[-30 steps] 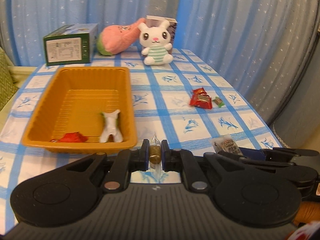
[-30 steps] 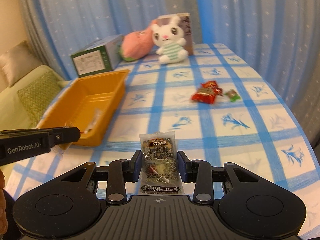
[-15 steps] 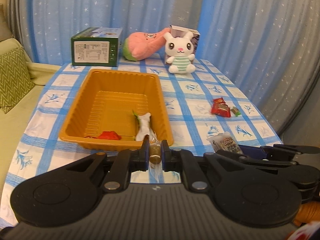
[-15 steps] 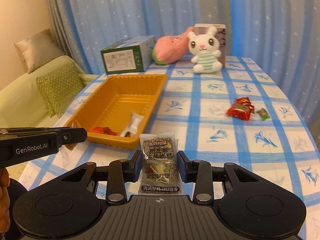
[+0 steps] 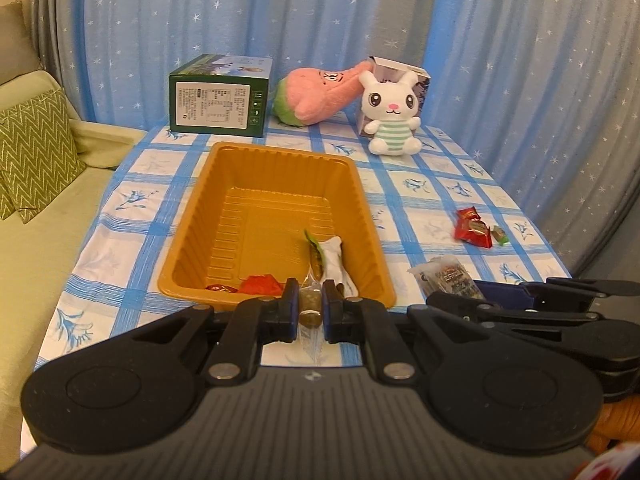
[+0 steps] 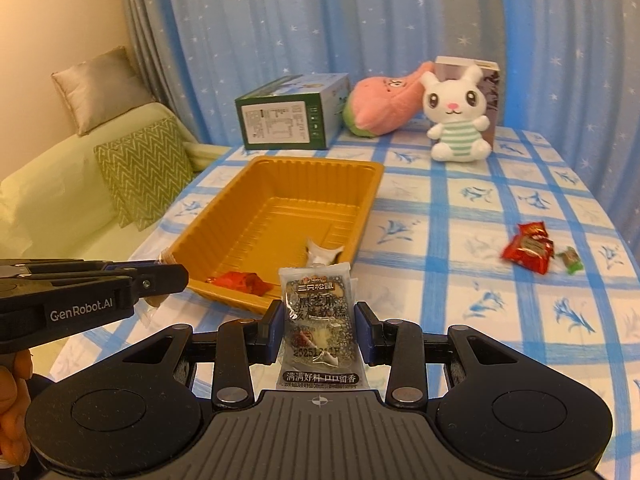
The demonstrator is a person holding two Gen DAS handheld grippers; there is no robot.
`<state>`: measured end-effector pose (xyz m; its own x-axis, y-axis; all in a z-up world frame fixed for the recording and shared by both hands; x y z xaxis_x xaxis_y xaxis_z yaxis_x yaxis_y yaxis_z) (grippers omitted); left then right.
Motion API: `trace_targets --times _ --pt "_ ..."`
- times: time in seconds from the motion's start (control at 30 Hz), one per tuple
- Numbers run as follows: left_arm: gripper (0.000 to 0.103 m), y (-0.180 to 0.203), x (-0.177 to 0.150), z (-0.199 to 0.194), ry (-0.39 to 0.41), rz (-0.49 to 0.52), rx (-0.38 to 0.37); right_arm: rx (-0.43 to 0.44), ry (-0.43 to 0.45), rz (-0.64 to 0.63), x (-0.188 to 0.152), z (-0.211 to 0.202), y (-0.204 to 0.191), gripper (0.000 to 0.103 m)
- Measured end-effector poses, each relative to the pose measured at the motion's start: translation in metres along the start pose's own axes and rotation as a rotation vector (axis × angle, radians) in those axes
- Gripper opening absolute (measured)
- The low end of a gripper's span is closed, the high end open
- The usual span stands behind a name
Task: Organize snacks
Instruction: 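Carry both held snacks over the orange tray, then open both grippers to drop the snacks into the orange tray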
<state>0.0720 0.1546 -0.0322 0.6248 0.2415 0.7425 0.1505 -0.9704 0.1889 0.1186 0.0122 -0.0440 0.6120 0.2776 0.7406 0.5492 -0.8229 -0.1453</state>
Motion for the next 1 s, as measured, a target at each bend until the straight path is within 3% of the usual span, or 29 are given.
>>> trace_targets --times 0.57,1.0 --pt "0.01 -0.038 0.028 0.027 -0.011 -0.006 0.003 0.044 -0.025 -0.029 0.033 0.052 -0.015 0.038" --pt "0.01 -0.059 0.043 0.075 -0.068 0.017 -0.01 0.056 -0.053 -0.015 0.054 0.096 -0.013 0.038"
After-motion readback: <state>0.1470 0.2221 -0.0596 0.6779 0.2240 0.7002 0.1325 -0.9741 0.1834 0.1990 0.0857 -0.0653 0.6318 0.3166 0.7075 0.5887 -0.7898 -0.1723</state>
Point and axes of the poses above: each gripper's, at about its wrist camera, not at the fingertips, and z roughly the way its jaws point, y to its right, x to its top, the point moved 5 cm from there along z, roughly the way its jaws point, and after that the axes turned 3 degrees about -x, right-handed, at the moved point
